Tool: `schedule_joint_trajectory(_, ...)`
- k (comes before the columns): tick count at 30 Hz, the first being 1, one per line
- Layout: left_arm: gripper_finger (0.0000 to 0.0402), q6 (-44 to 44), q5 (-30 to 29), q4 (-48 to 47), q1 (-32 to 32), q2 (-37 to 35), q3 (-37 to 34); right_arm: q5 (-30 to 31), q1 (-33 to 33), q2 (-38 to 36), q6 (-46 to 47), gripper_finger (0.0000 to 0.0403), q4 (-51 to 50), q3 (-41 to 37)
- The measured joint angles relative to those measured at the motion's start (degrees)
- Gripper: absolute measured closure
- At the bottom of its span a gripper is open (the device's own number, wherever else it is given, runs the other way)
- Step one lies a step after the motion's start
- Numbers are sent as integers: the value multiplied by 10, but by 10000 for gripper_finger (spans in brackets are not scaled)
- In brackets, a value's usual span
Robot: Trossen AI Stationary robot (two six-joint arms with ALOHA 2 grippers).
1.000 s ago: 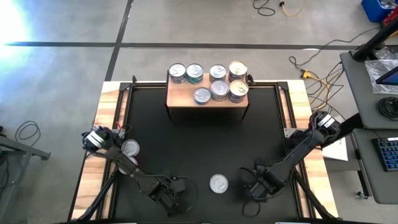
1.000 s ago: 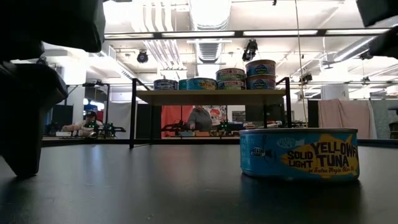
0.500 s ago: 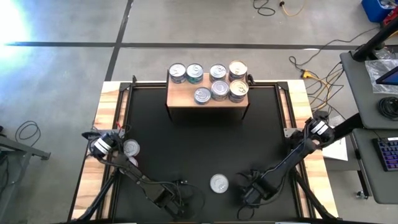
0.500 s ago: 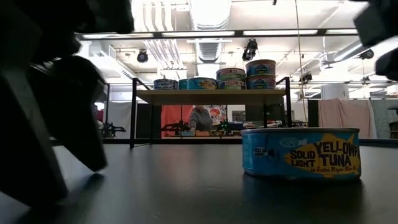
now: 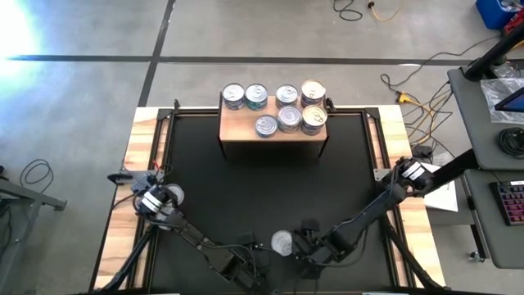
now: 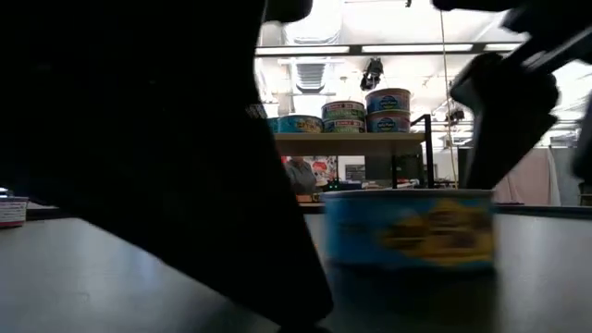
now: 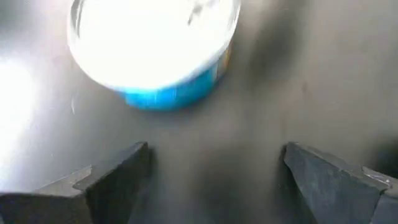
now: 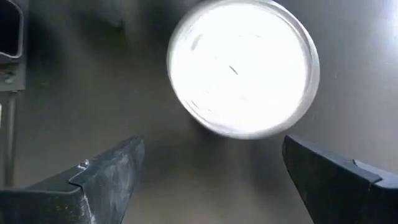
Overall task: Stack canned seafood by type on shelf
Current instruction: Stack the yellow-blue tuna on top of the yellow-blue tuna can on the shelf
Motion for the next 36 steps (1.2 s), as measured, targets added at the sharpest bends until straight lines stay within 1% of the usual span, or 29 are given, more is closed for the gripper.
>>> schedule_joint_trajectory(2, 32, 35, 7, -10, 6, 18, 24, -8, -5, 0, -17, 30, -1, 0)
schedule_joint_trajectory(4, 32, 70, 43, -43, 17, 32, 57, -9, -5, 0, -40, 30, -6, 0)
schedule_joint_trajectory(6, 32, 72, 75, -99, 29, 46, 94, -9, 2, -2, -67, 30, -19, 0)
schedule_joint_trajectory(8, 32, 66, 80, -145, 37, 52, 118, -9, 6, -4, -86, 30, -35, 0)
schedule_joint_trajectory(10, 32, 83, 75, -161, 44, 51, 119, -8, 7, -3, -98, 30, -36, -3)
schedule_joint_trajectory(13, 32, 111, 82, -160, 56, 51, 119, -4, 7, 6, -110, 30, -20, -11)
schedule_joint_trajectory(17, 32, 121, 109, -159, 68, 50, 108, -9, 3, 24, -111, 30, -6, -22)
schedule_joint_trajectory(21, 32, 181, 112, -157, 70, 48, 106, -15, 3, 33, -112, 30, -1, -23)
schedule_joint_trajectory(24, 32, 201, 116, -157, 78, 48, 105, -15, 3, 33, -114, 30, 3, -23)
schedule_joint_trajectory(27, 32, 206, 134, -138, 90, 47, 93, -17, 3, 32, -118, 30, 10, -24)
schedule_joint_trajectory(29, 32, 207, 135, -117, 95, 46, 85, -18, 3, 32, -128, 30, 15, -24)
schedule_joint_trajectory(32, 32, 198, 120, -64, 99, 47, 70, -19, 2, 35, -146, 30, 35, -24)
schedule_joint_trajectory(36, 32, 139, 79, 26, 100, 47, 39, -18, 0, 36, -165, 30, 67, -25)
